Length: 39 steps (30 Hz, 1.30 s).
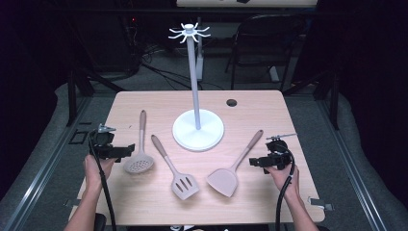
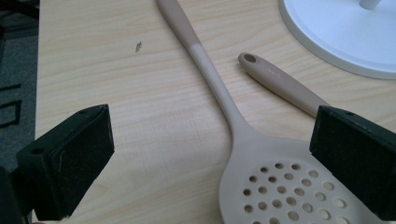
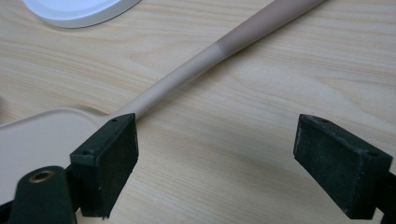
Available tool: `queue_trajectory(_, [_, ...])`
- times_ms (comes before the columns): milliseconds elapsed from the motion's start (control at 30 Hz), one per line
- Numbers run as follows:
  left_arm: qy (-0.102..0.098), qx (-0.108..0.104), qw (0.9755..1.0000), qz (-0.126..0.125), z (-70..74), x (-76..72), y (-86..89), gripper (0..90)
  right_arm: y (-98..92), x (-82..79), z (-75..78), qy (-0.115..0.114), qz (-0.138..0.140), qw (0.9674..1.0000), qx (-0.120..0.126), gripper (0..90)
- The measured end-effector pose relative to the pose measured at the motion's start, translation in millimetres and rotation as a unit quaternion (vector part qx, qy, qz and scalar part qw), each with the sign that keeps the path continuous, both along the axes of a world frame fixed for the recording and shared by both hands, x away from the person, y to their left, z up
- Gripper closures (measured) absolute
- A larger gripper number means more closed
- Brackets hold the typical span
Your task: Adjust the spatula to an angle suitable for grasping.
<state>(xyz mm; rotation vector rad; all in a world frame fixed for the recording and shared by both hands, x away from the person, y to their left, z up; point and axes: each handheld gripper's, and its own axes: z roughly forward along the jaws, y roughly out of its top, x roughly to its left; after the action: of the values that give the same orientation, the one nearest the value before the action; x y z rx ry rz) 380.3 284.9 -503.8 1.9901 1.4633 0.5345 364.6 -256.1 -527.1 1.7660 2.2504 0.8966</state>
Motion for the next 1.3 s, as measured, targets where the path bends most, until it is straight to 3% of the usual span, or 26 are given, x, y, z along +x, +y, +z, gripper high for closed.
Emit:
queue_trajectory(133, [-0.005, -0.011, 0.9999, 0.005, 0.3, 2.0, 3.2, 0.0, 3.0, 5.9, -3.5, 0.005, -0.003, 1.0, 0.005, 14.8])
queue_trajectory(333, [0.014, -0.009, 0.9999, -0.004, -5.5, 8.1, 2.6, 0.0, 15.2, 19.2, -11.5, 0.03, 0.008, 0.9995, -0.004, 19.1])
queue_trajectory(500, [0.002, -0.005, 0.9998, -0.017, -1.5, 7.8, -2.8, 0.0, 33.5, 20.0, -13.5, 0.016, 0.011, 0.9998, -0.005, 23.2])
queue_trajectory(567, [0.002, -0.006, 0.9998, -0.02, -1.6, 8.2, -3.8, 0.0, 43.6, 22.0, -13.5, 0.014, 0.021, 0.9995, -0.019, 25.0])
queue_trajectory(633, [0.005, -0.005, 0.9997, -0.022, -2.7, 9.0, -4.0, 0.0, 57.1, 25.6, -13.7, 0.021, 0.039, 0.9977, -0.052, 28.7])
queue_trajectory(700, [0.006, -0.005, 0.9997, -0.023, -2.9, 9.4, -3.5, 0.0, 62.5, 26.6, -16.9, 0.017, 0.038, 0.9979, -0.049, 30.2])
queue_trajectory(733, [0.005, -0.006, 0.9997, -0.021, -2.7, 9.9, -2.5, 0.0, 68.2, 29.3, -18.4, 0.025, 0.044, 0.9955, -0.08, 31.6])
queue_trajectory(800, [0.006, -0.007, 0.9997, -0.021, -2.5, 10.3, -1.7, 0.0, 71.2, 30.3, -19.4, 0.013, 0.041, 0.9962, -0.076, 33.0])
queue_trajectory(900, [0.007, -0.007, 0.9997, -0.021, -3.1, 11.1, -1.0, 0.0, 70.1, 30.6, -18.2, 0.011, 0.035, 0.9944, -0.099, 36.9])
queue_trajectory(967, [0.008, -0.006, 0.9997, -0.021, -3.1, 11.0, -1.3, 0.0, 70.2, 30.3, -19.2, 0.011, 0.026, 0.9946, -0.099, 37.1])
queue_trajectory(1000, [0.007, -0.006, 0.9997, -0.023, -2.9, 10.5, -1.9, 0.0, 70.0, 30.4, -22.5, 0.006, 0.009, 0.9966, -0.082, 36.0])
queue_trajectory(1033, [0.006, -0.006, 0.9997, -0.022, -2.8, 10.2, -2.4, 0.0, 66.6, 31.5, -20.4, 0.016, 0.023, 0.9946, -0.1, 35.5])
queue_trajectory(1100, [0.007, -0.005, 0.9997, -0.023, -2.9, 10.2, -2.8, 0.0, 67.2, 31.7, -23.8, 0.011, 0.015, 0.9968, -0.078, 34.2])
queue_trajectory(1167, [0.008, -0.004, 0.9997, -0.024, -3.5, 10.8, -3.1, 0.0, 64.5, 32.8, -23.0, 0.018, 0.017, 0.9948, -0.098, 32.5])
queue_trajectory(1200, [0.008, -0.004, 0.9997, -0.025, -3.8, 11.2, -3.1, 0.0, 65.6, 32.7, -25.9, 0.014, 0.003, 0.9967, -0.08, 32.0])
queue_trajectory(1300, [0.01, -0.003, 0.9997, -0.023, -4.1, 11.8, -2.5, 0.0, 61.4, 34.8, -28.8, 0.023, 0.007, 0.9978, -0.061, 32.5])
